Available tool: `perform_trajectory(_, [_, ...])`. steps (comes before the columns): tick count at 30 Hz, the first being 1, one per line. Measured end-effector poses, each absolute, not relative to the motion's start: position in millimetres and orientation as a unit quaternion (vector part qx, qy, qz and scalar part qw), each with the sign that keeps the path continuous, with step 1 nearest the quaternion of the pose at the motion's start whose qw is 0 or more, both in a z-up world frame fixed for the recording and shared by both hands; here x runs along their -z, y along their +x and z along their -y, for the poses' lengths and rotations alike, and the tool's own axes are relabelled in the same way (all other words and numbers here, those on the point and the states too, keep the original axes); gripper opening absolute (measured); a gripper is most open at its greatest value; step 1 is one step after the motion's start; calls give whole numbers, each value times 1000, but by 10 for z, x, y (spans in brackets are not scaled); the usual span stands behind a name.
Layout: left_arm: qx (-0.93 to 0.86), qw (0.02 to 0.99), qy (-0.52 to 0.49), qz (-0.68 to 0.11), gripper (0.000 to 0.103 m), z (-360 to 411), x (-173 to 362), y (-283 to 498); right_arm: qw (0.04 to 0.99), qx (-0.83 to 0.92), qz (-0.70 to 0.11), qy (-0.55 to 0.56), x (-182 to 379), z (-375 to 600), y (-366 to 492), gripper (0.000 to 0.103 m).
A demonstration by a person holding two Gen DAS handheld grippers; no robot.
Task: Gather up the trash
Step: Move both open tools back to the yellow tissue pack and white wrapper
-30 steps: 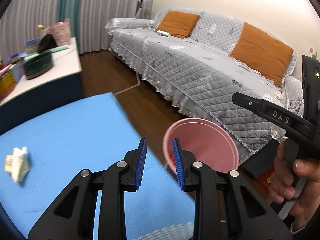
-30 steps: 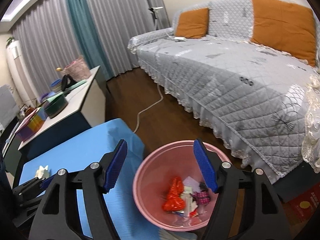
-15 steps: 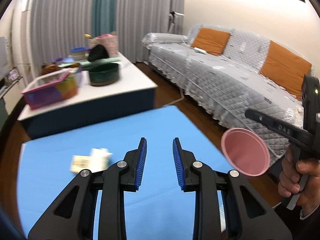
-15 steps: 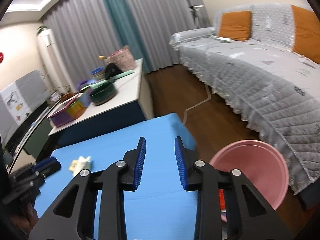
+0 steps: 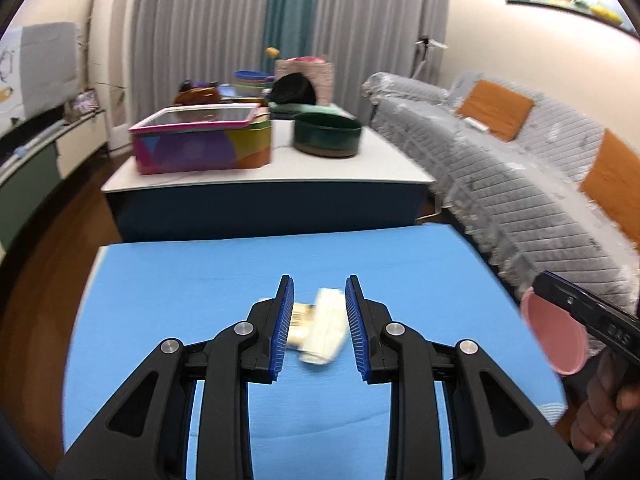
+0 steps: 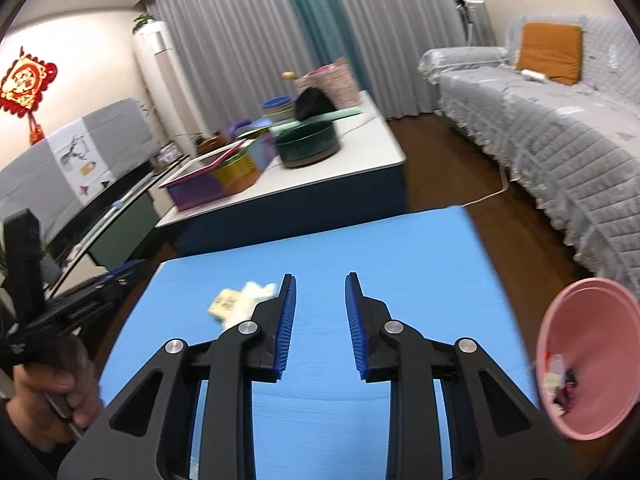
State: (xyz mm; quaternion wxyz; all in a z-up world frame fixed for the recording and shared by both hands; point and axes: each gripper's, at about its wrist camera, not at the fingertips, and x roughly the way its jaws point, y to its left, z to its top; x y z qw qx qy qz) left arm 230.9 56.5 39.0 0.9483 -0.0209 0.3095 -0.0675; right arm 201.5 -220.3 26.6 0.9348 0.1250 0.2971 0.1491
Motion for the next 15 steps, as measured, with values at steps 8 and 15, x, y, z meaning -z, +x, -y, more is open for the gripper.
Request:
perform_trajectory(8, [23,946,-55,-320,27,-901,-297,2470,920,-176,-328,122,87,1647,2321,28])
perform_trajectory(15, [12,941,-77,-329,27,-1114,-242,2555,898,-191,-383,104,568,1182,2648,31])
